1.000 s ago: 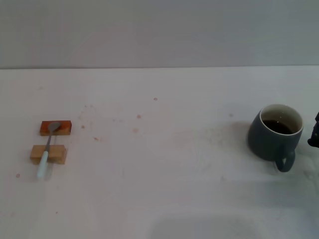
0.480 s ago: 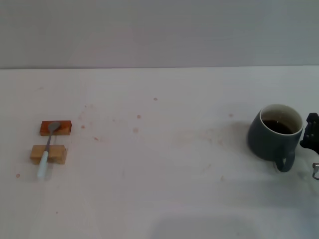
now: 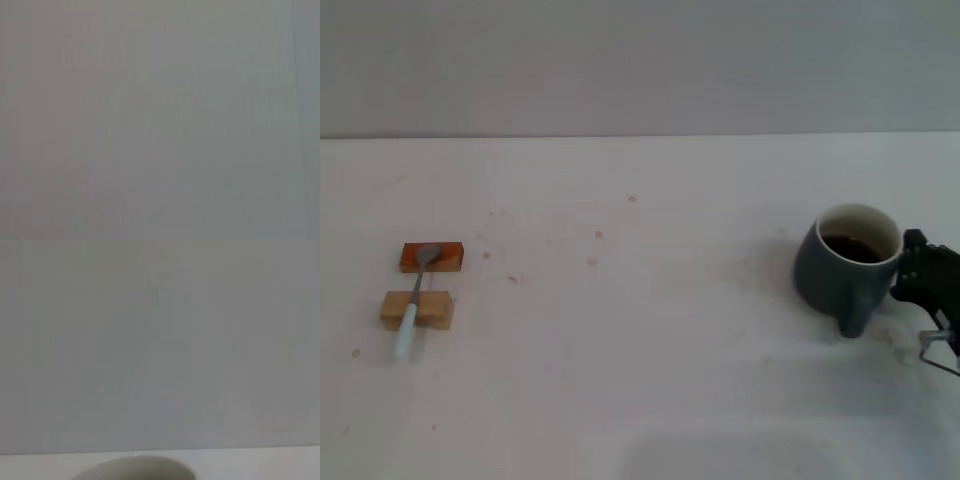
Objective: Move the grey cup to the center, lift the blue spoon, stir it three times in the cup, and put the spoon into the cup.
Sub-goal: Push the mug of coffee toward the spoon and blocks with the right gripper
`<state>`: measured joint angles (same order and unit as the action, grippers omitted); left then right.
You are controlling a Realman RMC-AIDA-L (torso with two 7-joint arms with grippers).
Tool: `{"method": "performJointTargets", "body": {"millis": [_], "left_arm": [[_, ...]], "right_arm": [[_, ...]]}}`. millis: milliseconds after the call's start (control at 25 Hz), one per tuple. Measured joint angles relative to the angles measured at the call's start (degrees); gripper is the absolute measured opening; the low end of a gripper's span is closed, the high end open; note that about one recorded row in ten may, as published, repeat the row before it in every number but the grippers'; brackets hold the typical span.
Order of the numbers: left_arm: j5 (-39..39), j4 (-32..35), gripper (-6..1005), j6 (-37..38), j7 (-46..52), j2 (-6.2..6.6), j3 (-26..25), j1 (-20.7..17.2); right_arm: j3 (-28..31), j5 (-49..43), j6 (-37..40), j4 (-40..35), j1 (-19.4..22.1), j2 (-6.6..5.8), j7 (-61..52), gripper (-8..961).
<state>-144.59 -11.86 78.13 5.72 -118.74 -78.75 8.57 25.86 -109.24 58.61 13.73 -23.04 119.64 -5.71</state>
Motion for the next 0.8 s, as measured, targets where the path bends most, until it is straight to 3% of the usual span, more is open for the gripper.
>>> {"method": "performJointTargets", "body": {"millis": [800], "left_arm": [[0.00, 0.00, 811, 0.00, -0.01, 0.10, 0.00, 0.39]], "right_arm": [[-5.11, -0.07, -1.40, 4.40, -1.86, 0.11, 0.00, -1]]}}
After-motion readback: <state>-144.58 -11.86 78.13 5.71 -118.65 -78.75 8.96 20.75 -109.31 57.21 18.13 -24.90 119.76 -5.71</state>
